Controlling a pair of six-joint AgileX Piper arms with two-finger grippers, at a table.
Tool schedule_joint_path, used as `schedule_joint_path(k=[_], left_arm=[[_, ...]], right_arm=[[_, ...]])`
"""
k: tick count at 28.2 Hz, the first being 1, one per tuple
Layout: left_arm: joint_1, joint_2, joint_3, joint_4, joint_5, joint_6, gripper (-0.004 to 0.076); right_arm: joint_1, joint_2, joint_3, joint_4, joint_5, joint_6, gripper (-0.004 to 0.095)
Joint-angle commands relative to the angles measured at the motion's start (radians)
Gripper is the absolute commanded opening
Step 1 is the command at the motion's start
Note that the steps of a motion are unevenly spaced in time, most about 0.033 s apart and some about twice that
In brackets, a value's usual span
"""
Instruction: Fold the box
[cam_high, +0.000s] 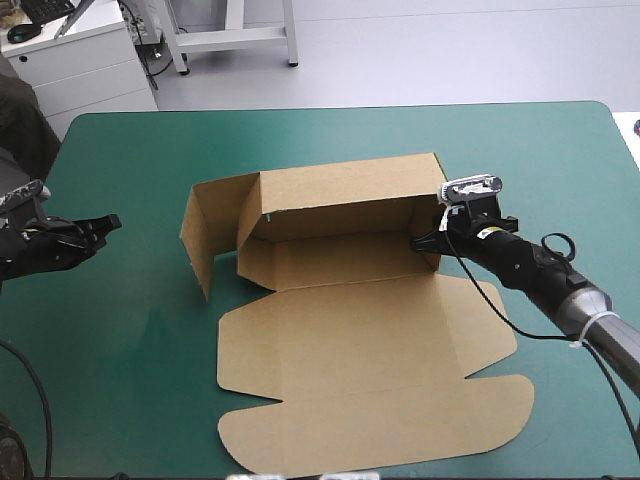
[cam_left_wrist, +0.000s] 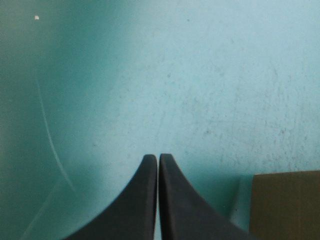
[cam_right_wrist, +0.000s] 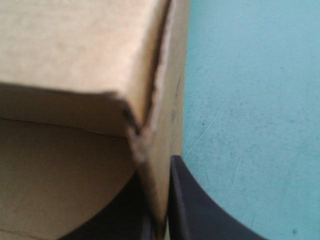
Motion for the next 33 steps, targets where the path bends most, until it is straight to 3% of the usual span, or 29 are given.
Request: schedule_joint_path(k=[1,5,9,12,15,23,27,33], left_arm=[[0.0,-0.031,-0.009,-0.05,-0.057,-0.013,-0.001],[0.0,-0.031,-0.009,-0.05,-0.066,-0.013,-0.001],[0.0,-0.031,-0.009,-0.05,-0.066,-0.013,-0.001],[0.0,-0.031,-0.009,-0.05,-0.066,-0.013,-0.001],[0.0,-0.031,-0.009,-0.054,-0.073,-0.038,-0.001],[-0.001,-0.031,-0.009,-0.054,-0.066,-0.057,-0.001],[-0.001,-0.031,-0.009,-0.072,-0.065,-0.059,-0.001],[-0.001,-0.031,-0.009,-0.072,-0.058,-0.055,-0.001]], right_arm=[[-0.01,-0.033,-0.101,0.013,0.097,0.02,0.0],[-0.033,-0.033,-0.238,-0.069,0.272,0.174,0.0],[-0.041,-0.028,-0.412,-0.357,0.502,0.492,0.0],[-0.041,-0.019,-0.508,-0.433,0.663,0.566,0.0],[-0.041,-0.01,-0.576,-0.435,0.825,0.57,0.0],[-0.041,0.06,-0.603,-0.433,1.063,0.58,0.0],[-0.041,0.141,-0.603,-0.433,1.111,0.578,0.0],[-0.041,0.248,-0.607,-0.439,0.941,0.562,-0.0001]])
